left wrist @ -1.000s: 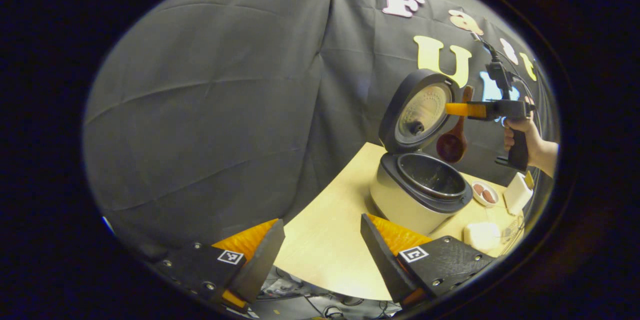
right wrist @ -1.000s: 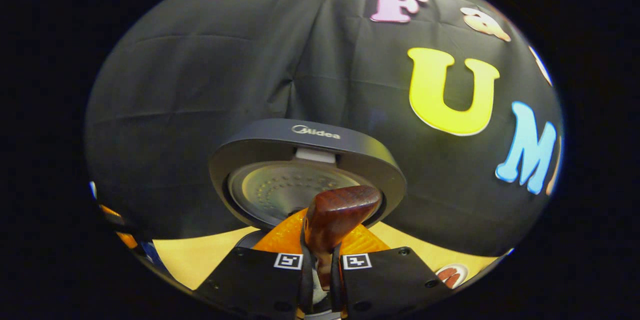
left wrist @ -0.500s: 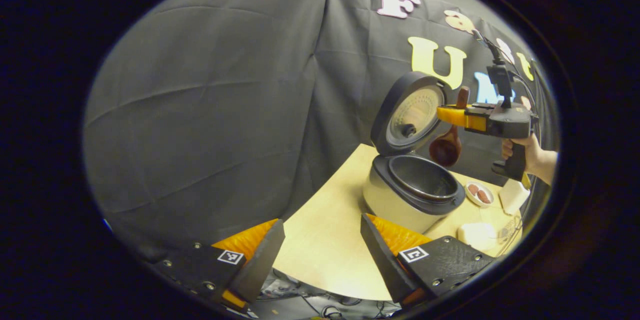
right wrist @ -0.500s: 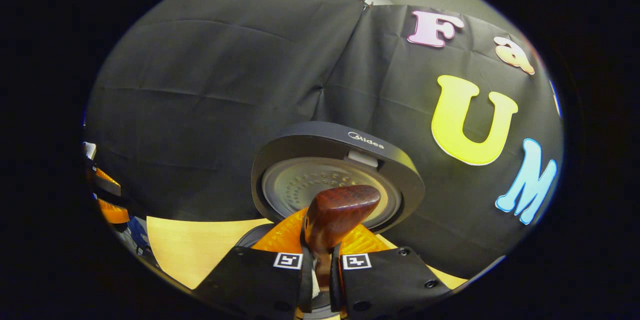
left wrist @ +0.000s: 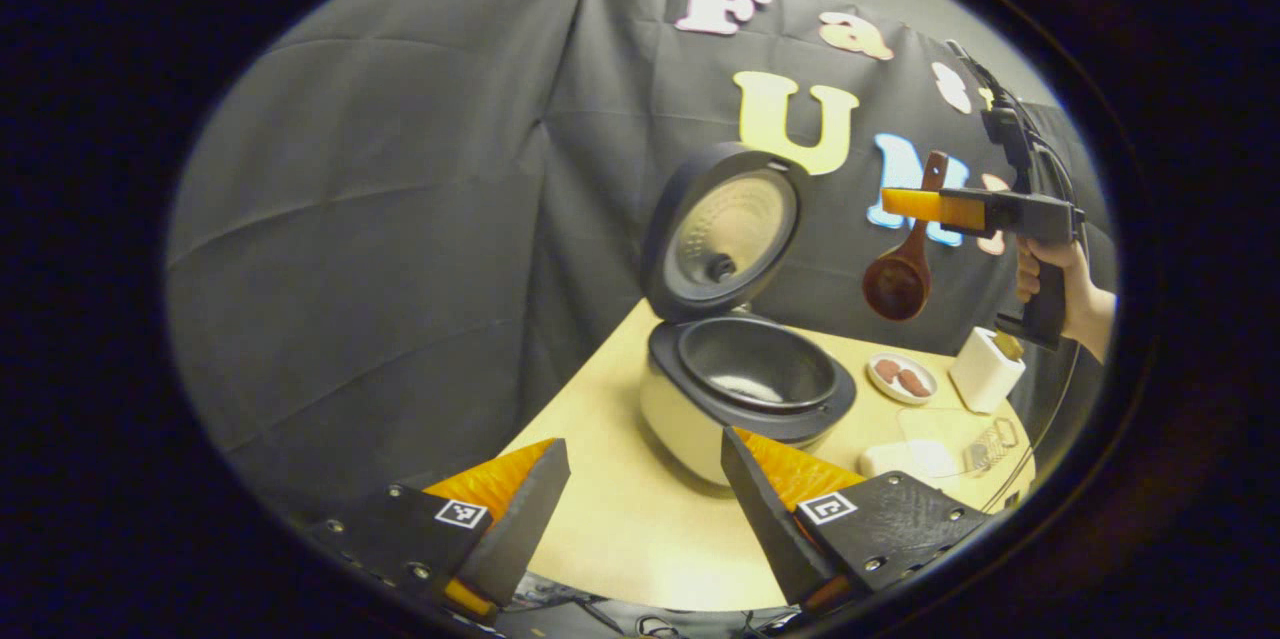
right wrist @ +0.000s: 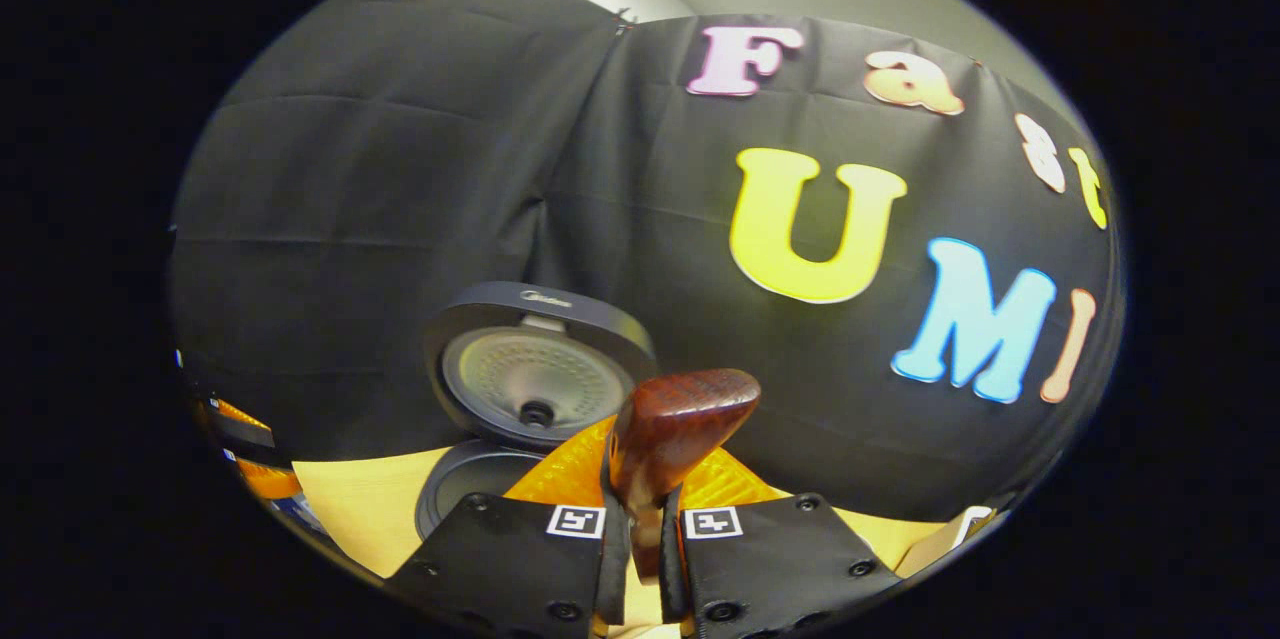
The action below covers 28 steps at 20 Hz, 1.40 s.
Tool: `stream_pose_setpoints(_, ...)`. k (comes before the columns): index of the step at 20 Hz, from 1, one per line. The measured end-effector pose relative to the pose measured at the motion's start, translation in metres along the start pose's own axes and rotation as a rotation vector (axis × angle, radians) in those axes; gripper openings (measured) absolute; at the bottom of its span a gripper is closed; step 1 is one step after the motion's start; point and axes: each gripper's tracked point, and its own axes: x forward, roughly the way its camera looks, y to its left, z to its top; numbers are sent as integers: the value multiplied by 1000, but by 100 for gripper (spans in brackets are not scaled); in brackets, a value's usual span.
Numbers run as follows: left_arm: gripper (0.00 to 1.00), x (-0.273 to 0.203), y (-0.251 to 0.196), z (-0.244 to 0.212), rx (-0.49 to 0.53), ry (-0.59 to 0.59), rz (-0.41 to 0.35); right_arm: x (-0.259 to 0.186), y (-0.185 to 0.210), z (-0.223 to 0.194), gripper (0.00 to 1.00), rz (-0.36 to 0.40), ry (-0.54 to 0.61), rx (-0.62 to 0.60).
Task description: Close the left gripper, press the button to open the rice cooker; take a wooden spoon from the chopstick holder with the right hand, scoop a spoonful of rice and pour it into the rice cooker, then put the wooden spoon back into the chopstick holder.
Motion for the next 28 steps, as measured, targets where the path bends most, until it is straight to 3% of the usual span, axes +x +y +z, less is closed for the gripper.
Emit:
stream_pose_setpoints(3, 99, 10, -44, 17, 32, -18, -74, -32, -57, -10, 12, -101, 7, 90)
stream_pose_setpoints(6, 96, 16, -90, 31, 70, -33, -129, -72, -122, -28, 15, -234, 7, 179)
stream_pose_setpoints(7, 96, 15, -104, 34, 78, -35, -147, -81, -141, -40, 12, -277, 6, 214)
stream_pose_setpoints(12, 96, 7, -167, 39, 93, -25, -196, -146, -228, -101, 15, -445, 45, 375)
stream_pose_setpoints(15, 96, 3, -201, 39, 96, -12, -226, -186, -268, -144, 15, -543, 65, 507)
stream_pose_setpoints(16, 96, 2, -211, 40, 99, -10, -234, -196, -278, -159, 11, -569, 75, 561)
stream_pose_setpoints(18, 96, -1, -229, 43, 117, -14, -241, -218, -296, -192, 15, -617, 105, 645)
stream_pose_setpoints(23, 96, -16, -264, 47, 142, -15, -214, -241, -313, -251, 15, -661, 162, 807)
stream_pose_setpoints(28, 99, -40, -284, 41, 138, -12, -145, -236, -294, -286, 15, -596, 225, 821)
